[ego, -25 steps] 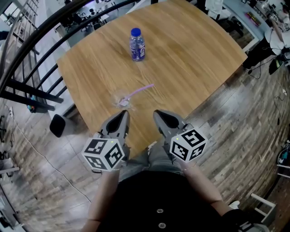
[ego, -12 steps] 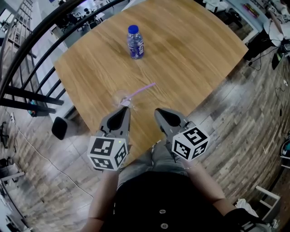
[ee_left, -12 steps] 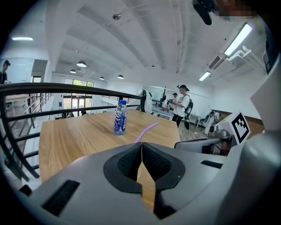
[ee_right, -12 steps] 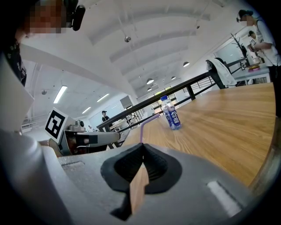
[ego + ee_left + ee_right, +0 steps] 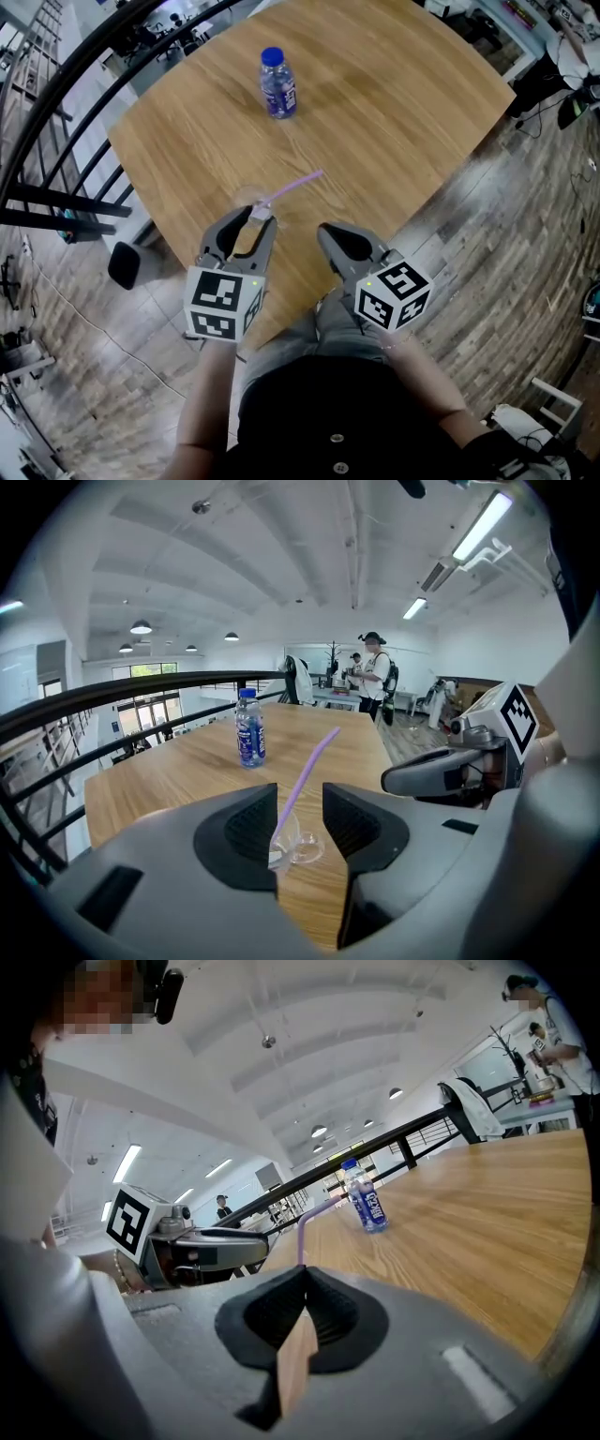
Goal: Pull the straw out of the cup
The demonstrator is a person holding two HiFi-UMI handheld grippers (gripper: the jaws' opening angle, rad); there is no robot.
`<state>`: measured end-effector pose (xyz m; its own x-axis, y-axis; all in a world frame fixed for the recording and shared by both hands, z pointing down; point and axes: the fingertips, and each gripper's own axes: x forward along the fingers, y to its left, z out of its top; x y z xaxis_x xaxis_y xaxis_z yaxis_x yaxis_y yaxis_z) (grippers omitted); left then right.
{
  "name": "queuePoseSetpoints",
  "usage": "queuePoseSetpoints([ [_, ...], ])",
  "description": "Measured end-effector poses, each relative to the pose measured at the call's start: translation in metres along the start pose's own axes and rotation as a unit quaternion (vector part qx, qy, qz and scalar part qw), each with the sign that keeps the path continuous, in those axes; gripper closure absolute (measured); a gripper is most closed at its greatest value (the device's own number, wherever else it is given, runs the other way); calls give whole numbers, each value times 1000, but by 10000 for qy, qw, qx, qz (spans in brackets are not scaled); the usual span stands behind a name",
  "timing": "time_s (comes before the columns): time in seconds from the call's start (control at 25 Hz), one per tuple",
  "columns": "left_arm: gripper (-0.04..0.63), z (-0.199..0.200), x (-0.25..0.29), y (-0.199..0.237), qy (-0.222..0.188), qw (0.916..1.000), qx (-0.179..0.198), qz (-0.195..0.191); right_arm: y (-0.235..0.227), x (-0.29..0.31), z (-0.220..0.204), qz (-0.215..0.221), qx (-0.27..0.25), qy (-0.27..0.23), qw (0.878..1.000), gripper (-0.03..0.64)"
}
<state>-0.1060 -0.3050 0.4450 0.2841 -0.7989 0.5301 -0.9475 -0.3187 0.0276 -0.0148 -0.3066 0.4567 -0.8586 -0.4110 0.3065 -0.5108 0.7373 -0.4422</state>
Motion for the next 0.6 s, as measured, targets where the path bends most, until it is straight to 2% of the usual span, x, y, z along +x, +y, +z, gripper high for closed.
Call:
queuePoseSetpoints([
  [0.32,445,-2,21,-2,406,9941,968,-258,-2,1,-1,-43,145,-26,9999,618],
  [0.6,445,-5,39,2,588,9920,1042,-412,-9,1,-6,-139,264,17,9996,618],
])
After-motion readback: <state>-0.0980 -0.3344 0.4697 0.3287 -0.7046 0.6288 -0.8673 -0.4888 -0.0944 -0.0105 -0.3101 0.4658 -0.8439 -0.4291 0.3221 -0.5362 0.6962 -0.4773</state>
